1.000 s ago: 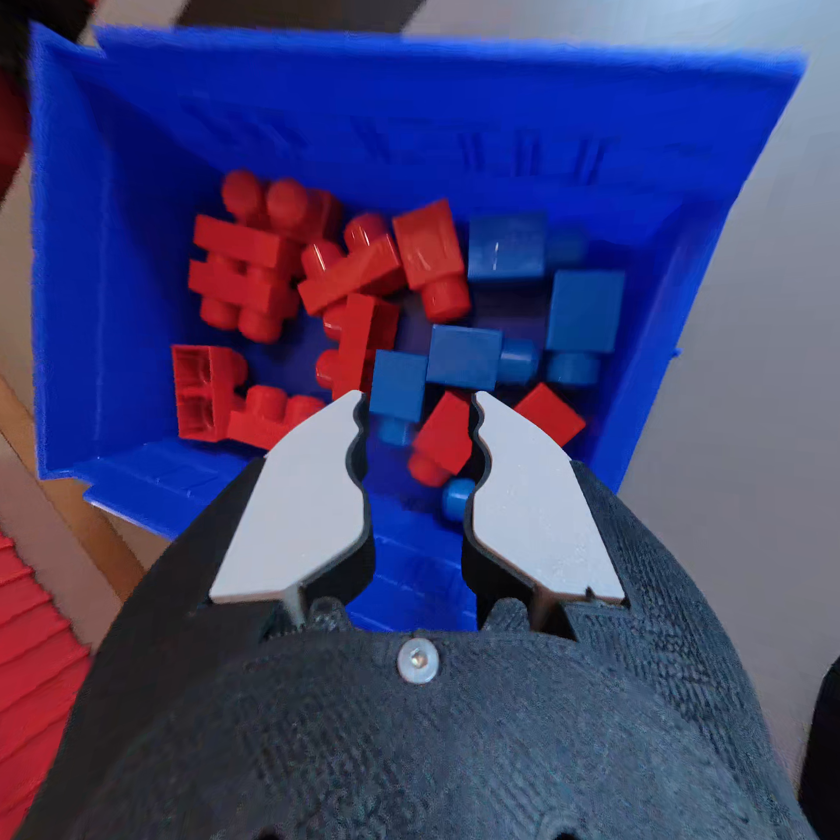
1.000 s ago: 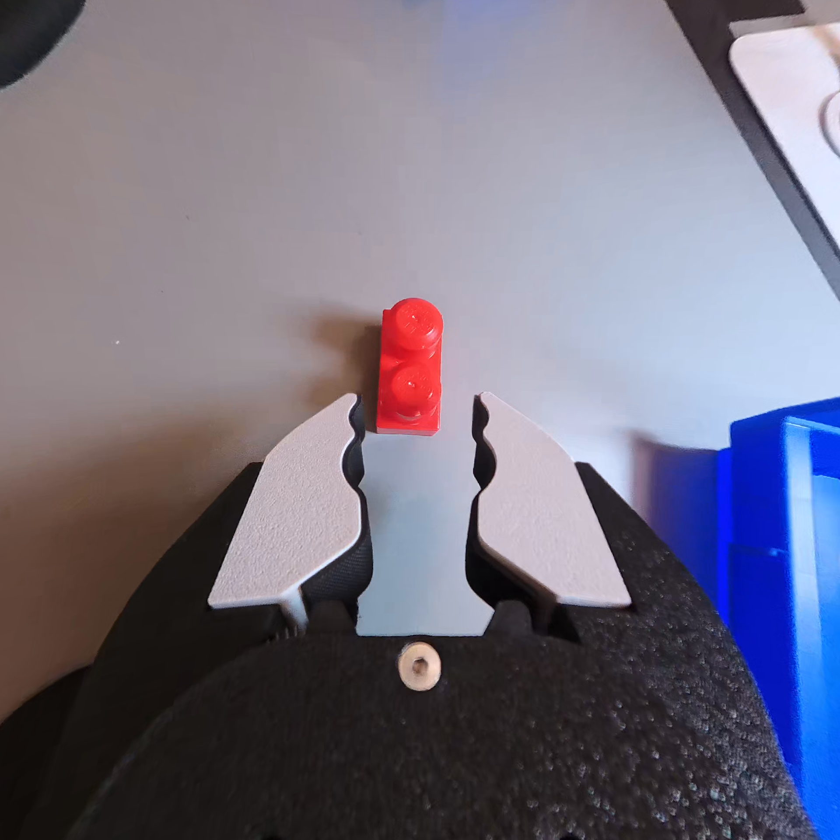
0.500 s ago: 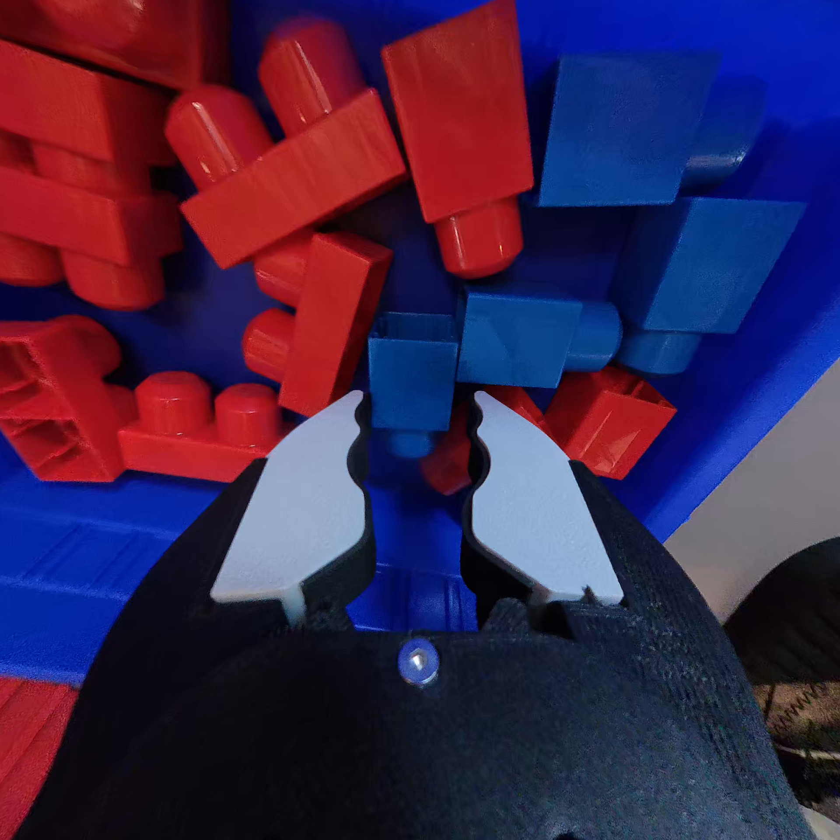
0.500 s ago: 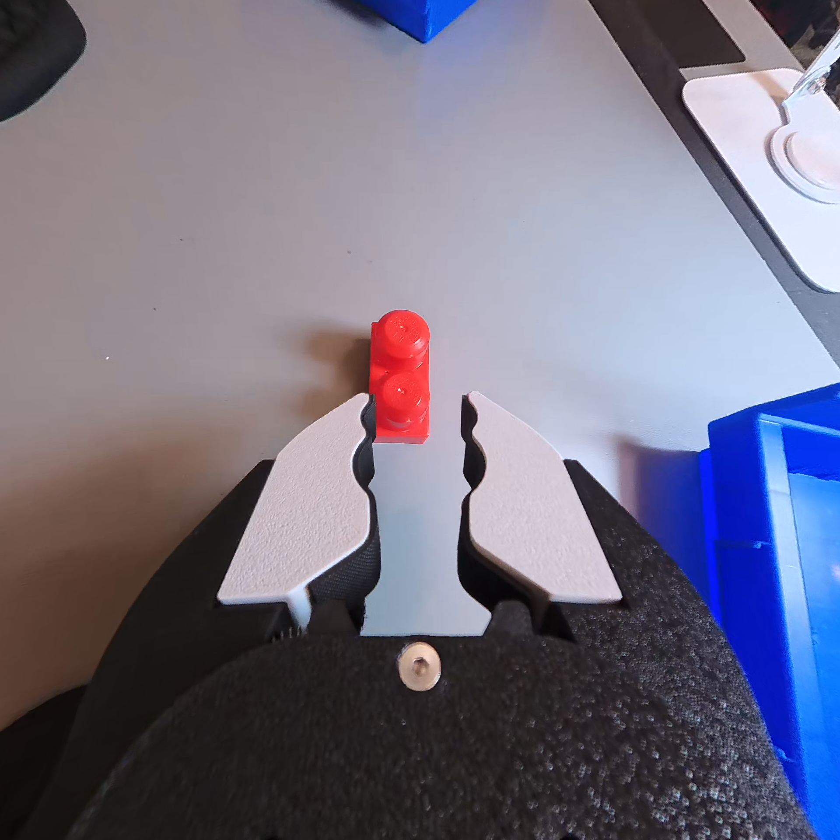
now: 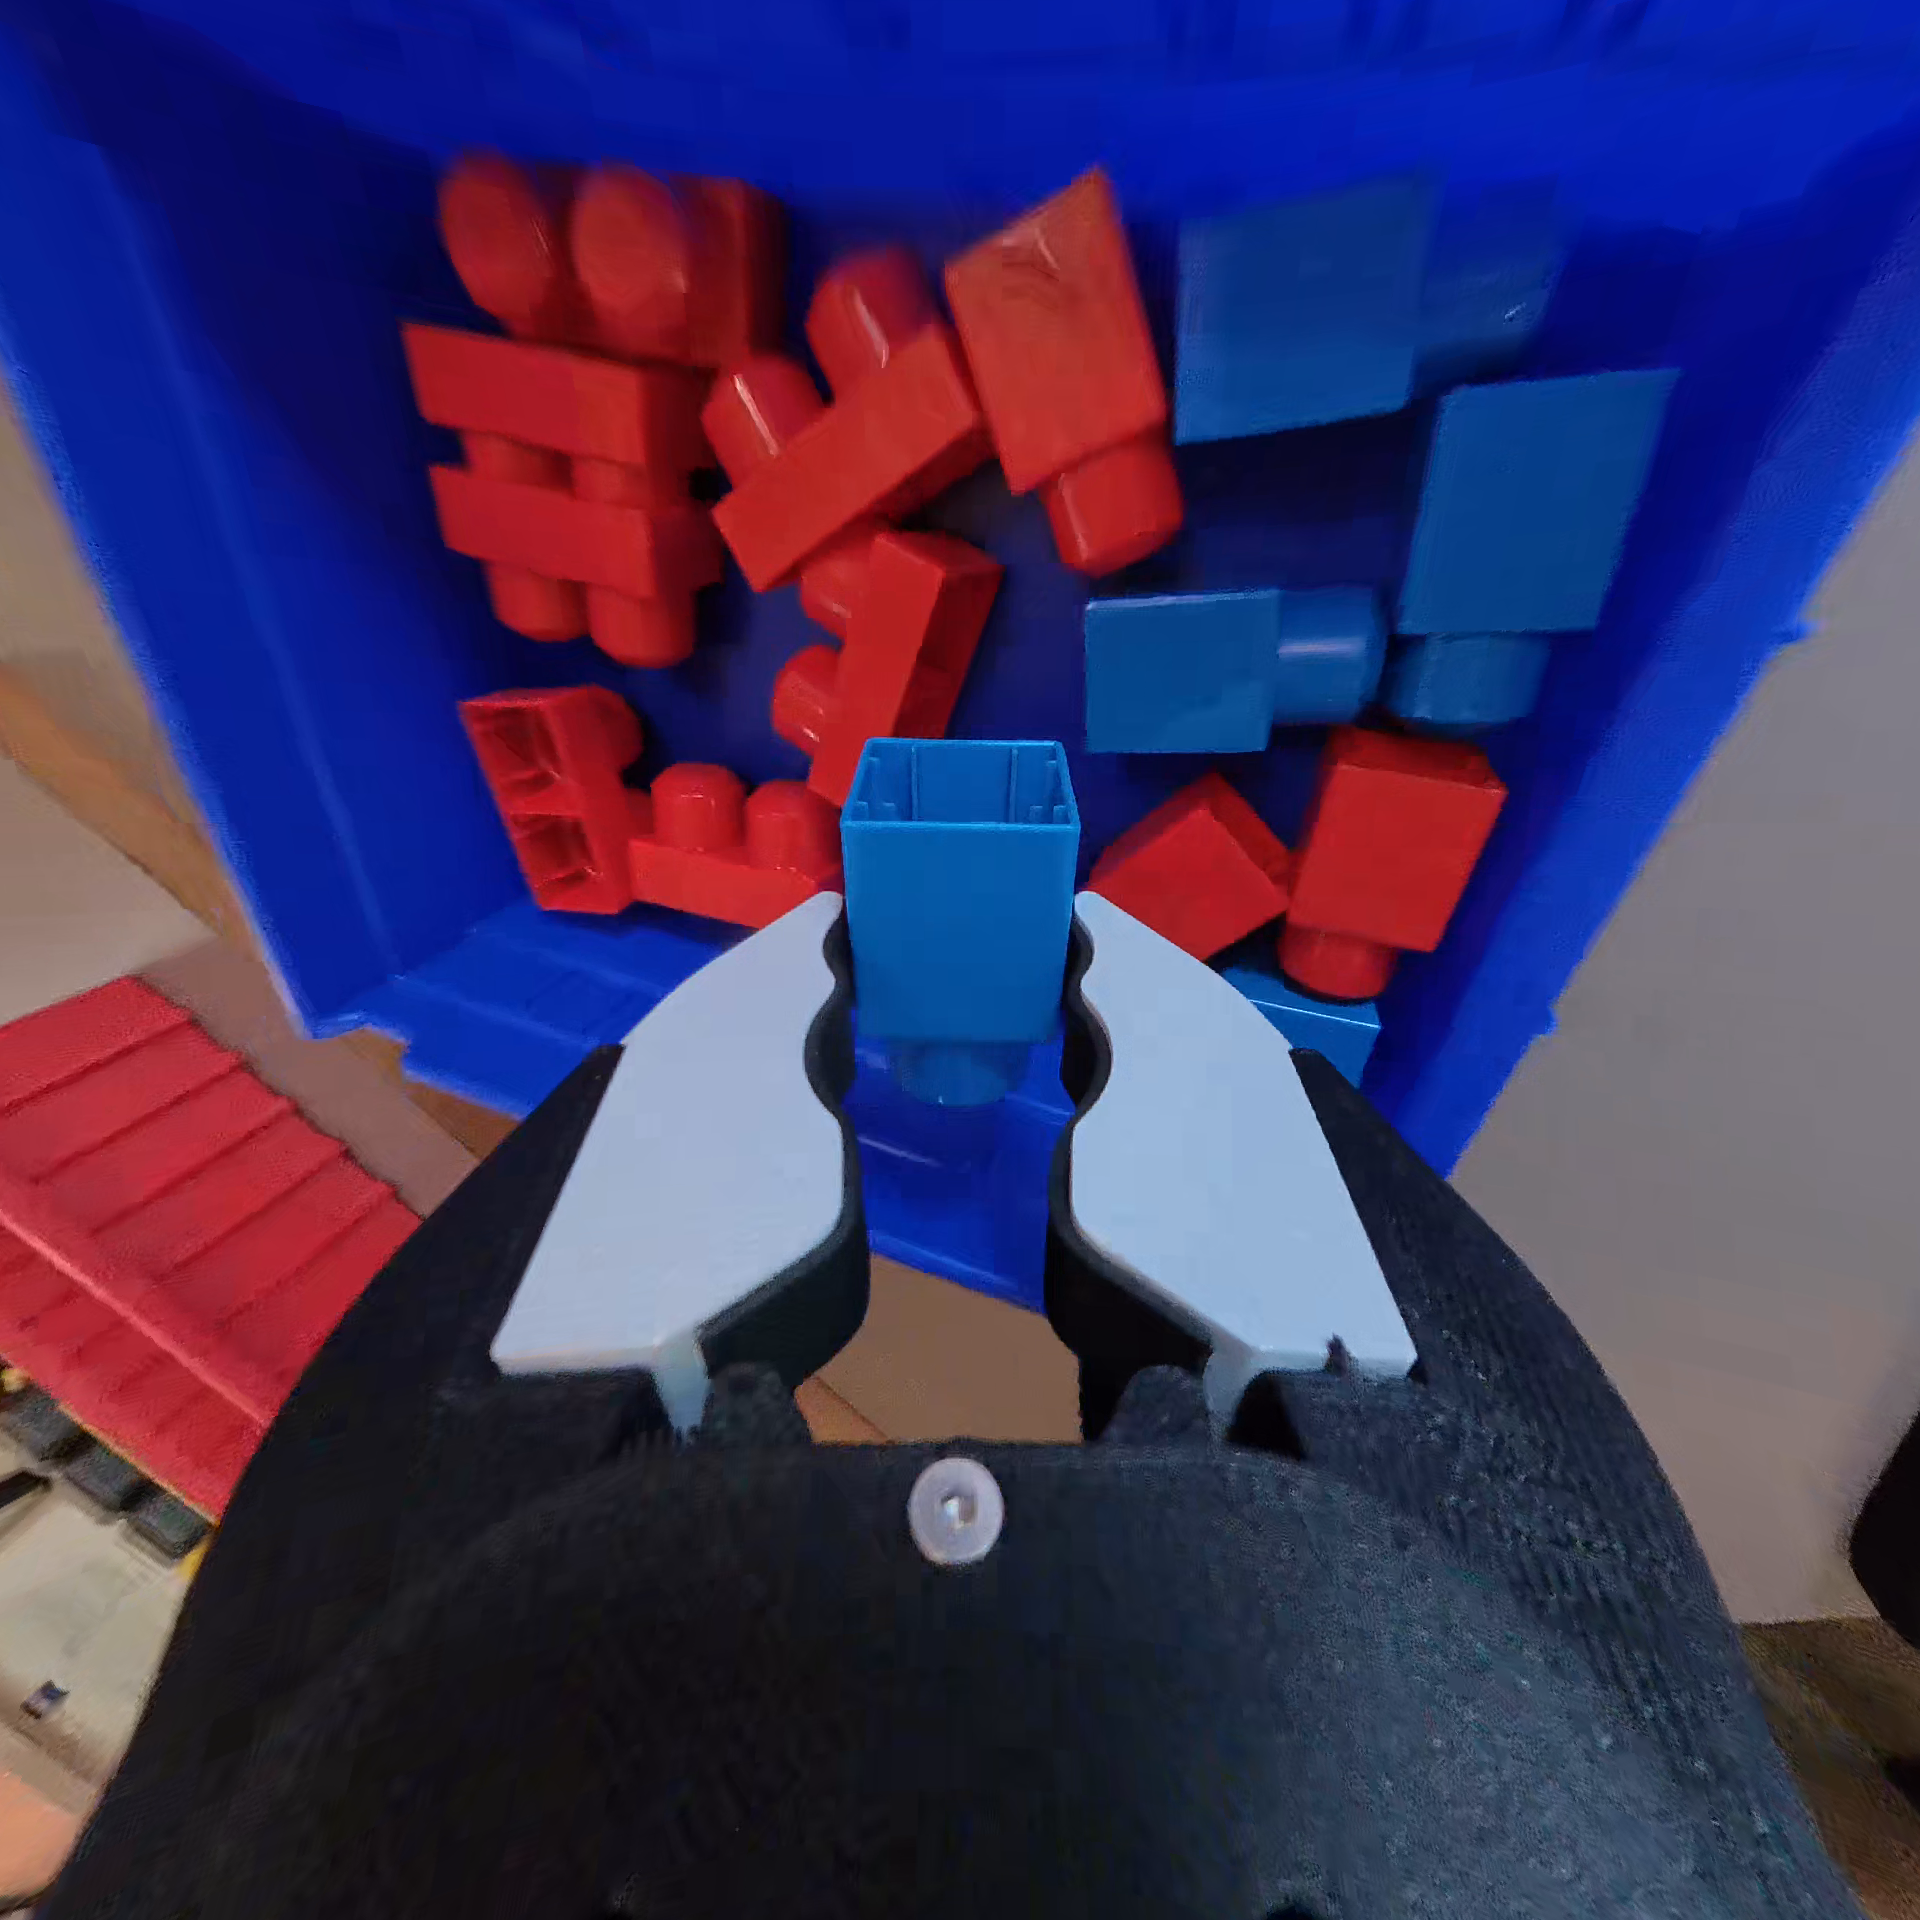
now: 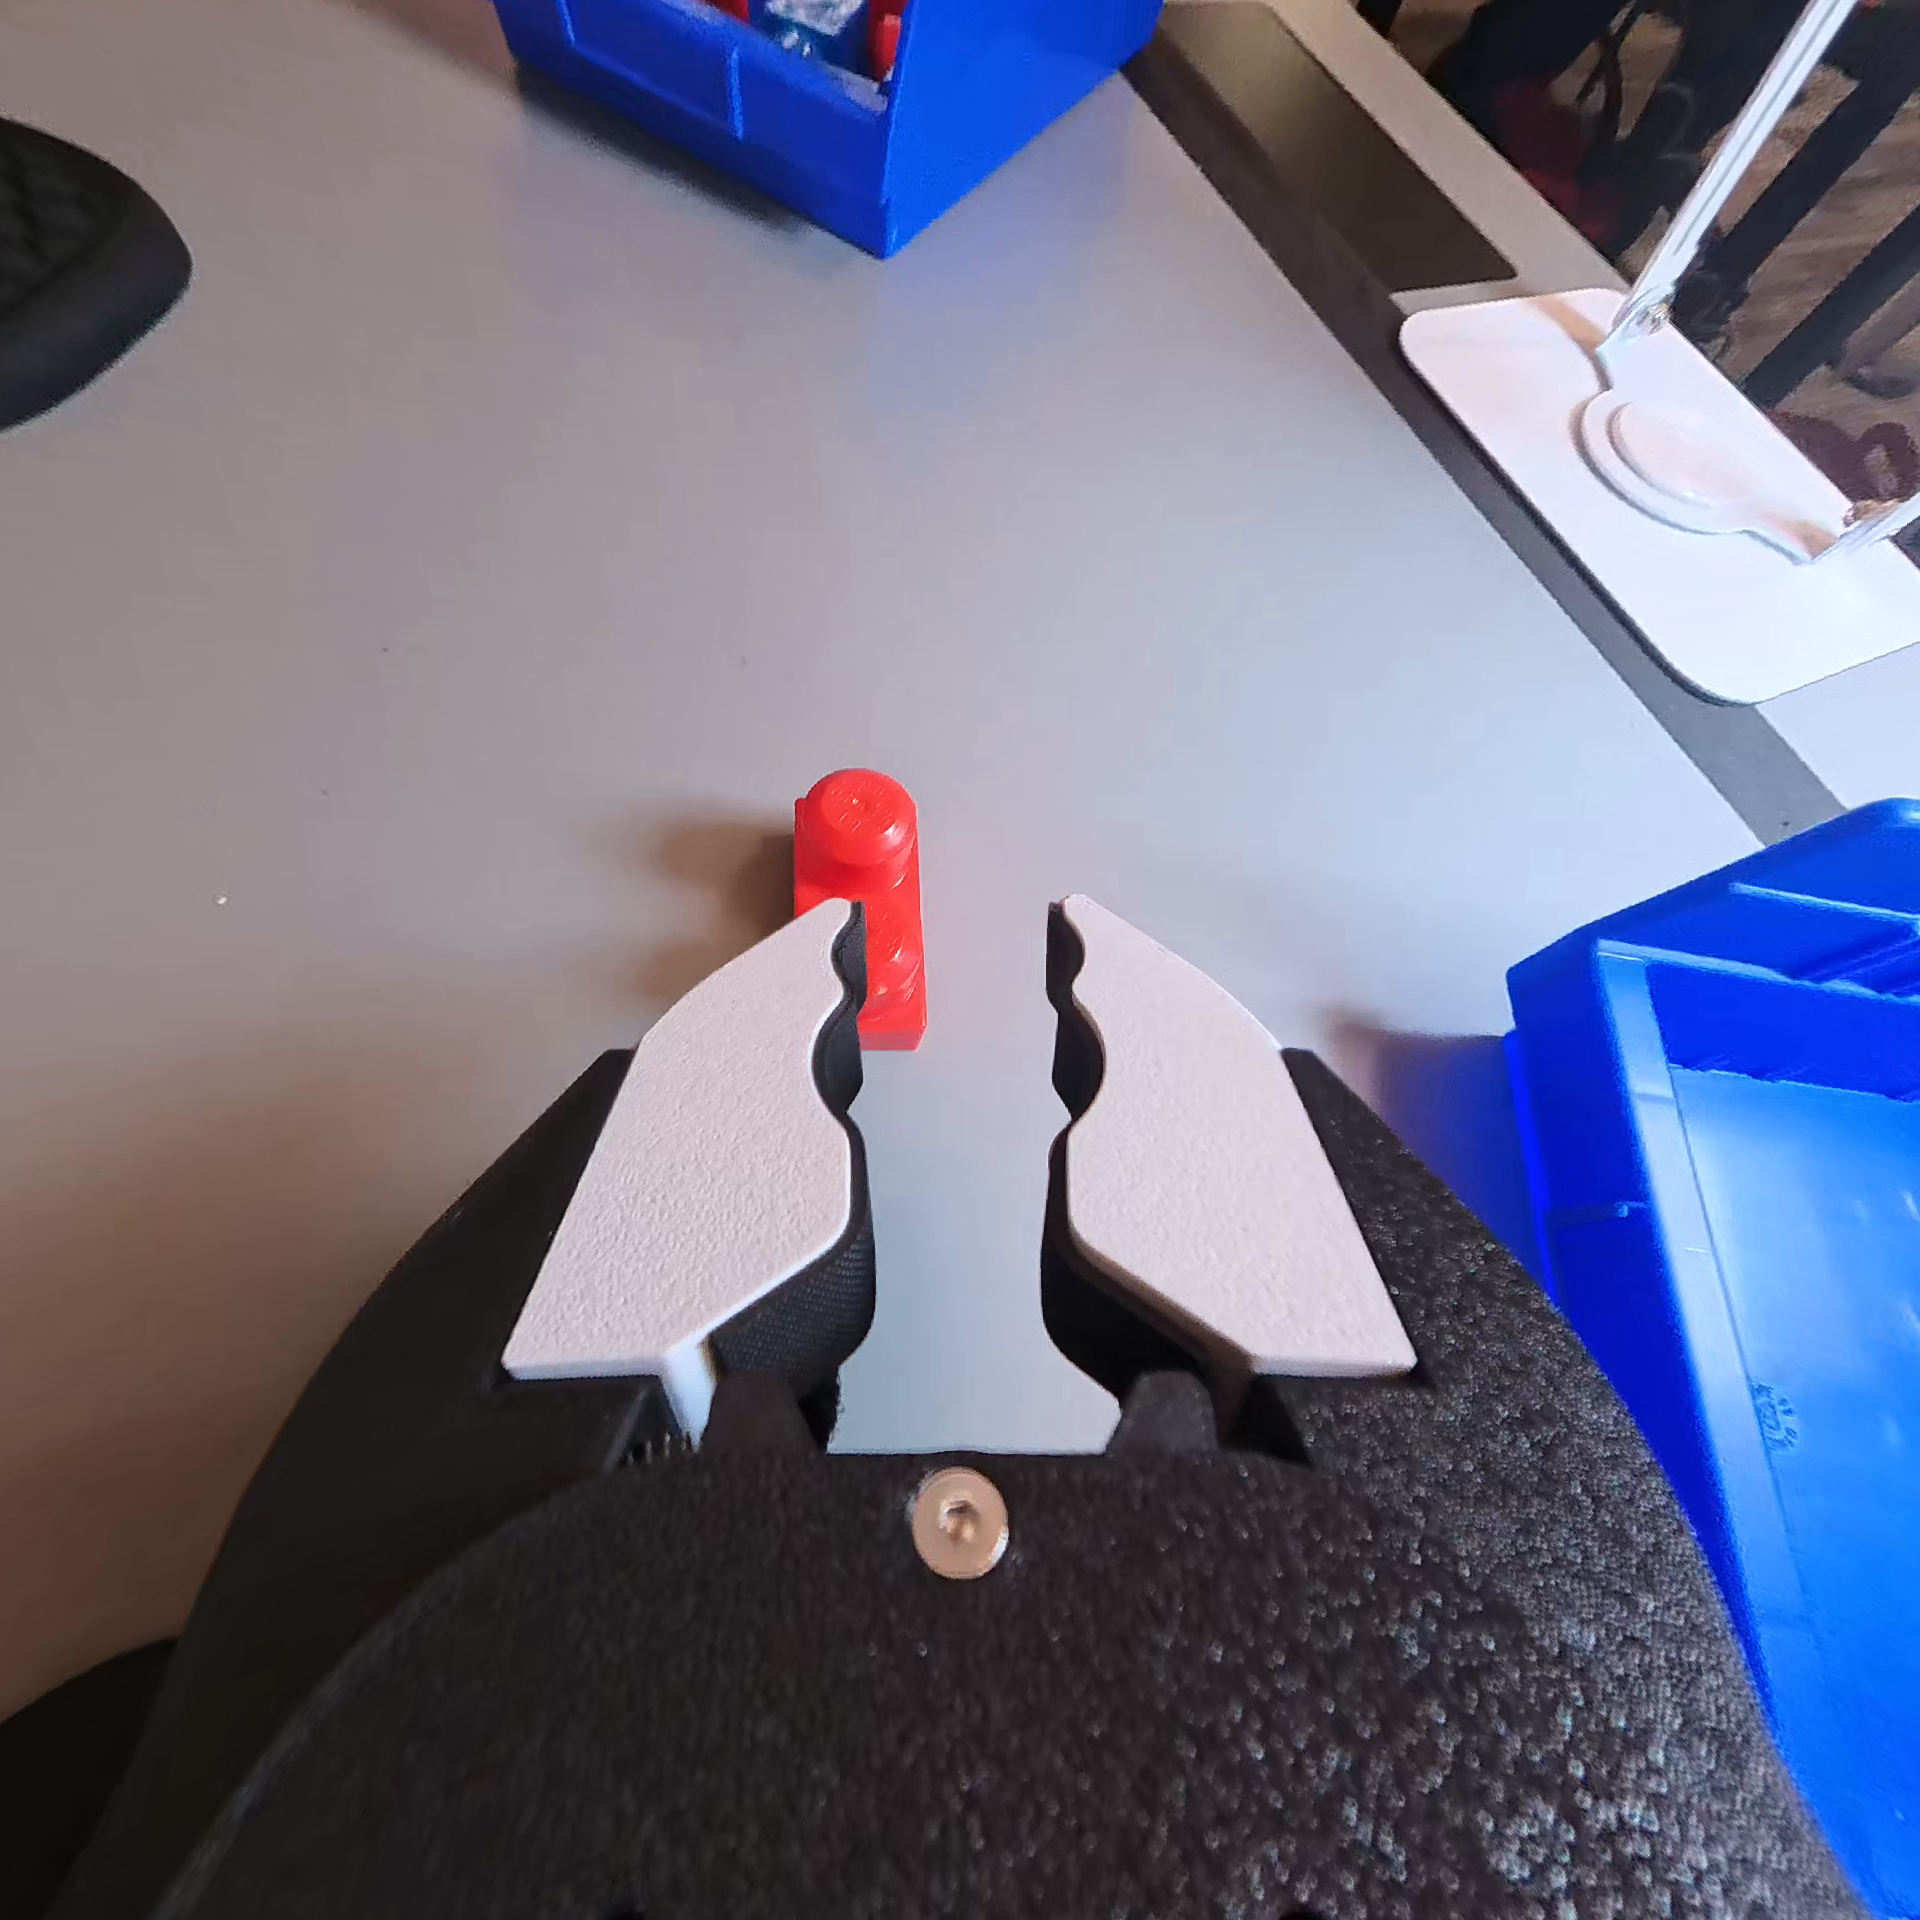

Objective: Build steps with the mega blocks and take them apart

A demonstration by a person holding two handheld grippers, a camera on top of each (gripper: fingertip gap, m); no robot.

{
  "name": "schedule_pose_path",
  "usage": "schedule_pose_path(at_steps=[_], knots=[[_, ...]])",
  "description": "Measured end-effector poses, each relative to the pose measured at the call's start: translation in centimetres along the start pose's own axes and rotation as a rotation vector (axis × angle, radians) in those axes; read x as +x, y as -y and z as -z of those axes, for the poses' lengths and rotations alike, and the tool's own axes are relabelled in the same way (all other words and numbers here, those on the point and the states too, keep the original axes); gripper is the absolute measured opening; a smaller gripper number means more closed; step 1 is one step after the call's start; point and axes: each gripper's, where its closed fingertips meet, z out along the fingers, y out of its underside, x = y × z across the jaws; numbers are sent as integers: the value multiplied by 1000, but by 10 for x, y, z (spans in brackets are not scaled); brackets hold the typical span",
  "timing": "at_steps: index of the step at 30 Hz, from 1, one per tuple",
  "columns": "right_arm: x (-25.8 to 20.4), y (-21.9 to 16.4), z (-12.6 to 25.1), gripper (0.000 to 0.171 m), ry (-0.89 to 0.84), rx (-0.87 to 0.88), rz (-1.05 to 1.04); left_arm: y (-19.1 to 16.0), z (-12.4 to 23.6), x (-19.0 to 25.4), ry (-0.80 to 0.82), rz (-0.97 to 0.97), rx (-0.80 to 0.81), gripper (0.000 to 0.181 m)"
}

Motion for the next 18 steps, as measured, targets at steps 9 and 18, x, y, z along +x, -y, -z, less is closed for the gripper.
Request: schedule_pose_path(at_steps=[9, 18], knots=[[-13, -6, -12, 44, 55, -31, -2, 98, 76, 189, -196, -432, 416, 37], [-24, -14, -22, 55, 97, -81, -27, 159, 21, 307, -398, -613, 434, 37]])
